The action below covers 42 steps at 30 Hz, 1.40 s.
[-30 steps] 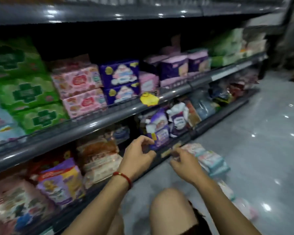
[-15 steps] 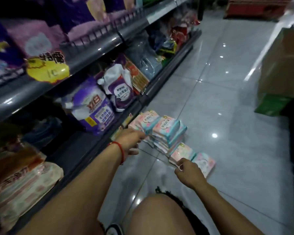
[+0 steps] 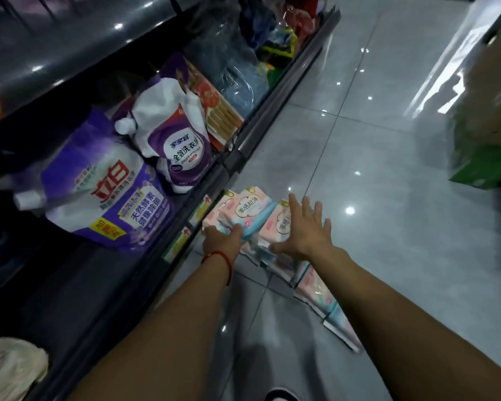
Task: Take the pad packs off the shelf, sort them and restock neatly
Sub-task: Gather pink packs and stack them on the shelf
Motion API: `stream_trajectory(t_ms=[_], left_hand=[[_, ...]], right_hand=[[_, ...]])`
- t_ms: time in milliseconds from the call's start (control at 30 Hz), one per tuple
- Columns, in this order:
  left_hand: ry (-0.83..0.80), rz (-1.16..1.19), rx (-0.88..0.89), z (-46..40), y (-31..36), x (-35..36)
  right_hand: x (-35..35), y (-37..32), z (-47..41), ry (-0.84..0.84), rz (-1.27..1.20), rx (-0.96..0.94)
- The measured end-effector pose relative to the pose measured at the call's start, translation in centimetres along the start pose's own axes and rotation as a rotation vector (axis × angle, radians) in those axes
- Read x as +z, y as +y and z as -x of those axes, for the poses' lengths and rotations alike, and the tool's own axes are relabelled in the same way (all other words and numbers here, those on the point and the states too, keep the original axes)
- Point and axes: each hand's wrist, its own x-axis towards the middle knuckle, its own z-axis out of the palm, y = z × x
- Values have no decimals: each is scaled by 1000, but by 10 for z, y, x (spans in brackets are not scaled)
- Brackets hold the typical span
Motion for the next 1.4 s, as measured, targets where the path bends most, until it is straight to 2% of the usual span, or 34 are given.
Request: stream_trajectory(t_ms=[200, 333, 367, 500, 533, 600, 733, 867, 1100, 1233, 1400], left_hand=[[-13, 84, -55, -39, -13, 40], [52, 72, -130, -31, 1, 39], [21, 119, -152, -33, 0, 39], [-114, 344, -192, -60, -20, 29], [-140, 362, -218, -37, -10, 16], [-153, 342, -162, 9, 7, -12], [-116, 331, -11, 65, -3, -67], [103, 294, 82, 124, -44, -155], [434, 349, 230, 275, -84, -331], [553, 417, 296, 370, -108, -401], [596, 521, 363, 465, -138, -465]], right_hand=[[10, 4, 9, 146, -12, -37], [15, 11, 25, 224, -91, -40], [18, 15, 29, 250, -112, -33], [10, 20, 43, 275, -373, 55], [6, 15, 47, 270, -454, 74], [0, -3, 56, 256, -598, 73], [-4, -64, 91, 113, -707, -18], [5, -128, 152, -32, -681, -212], [5, -253, 309, -316, -851, -636], [-7, -310, 387, -580, -862, -767], [-12, -357, 472, -701, -846, -890]])
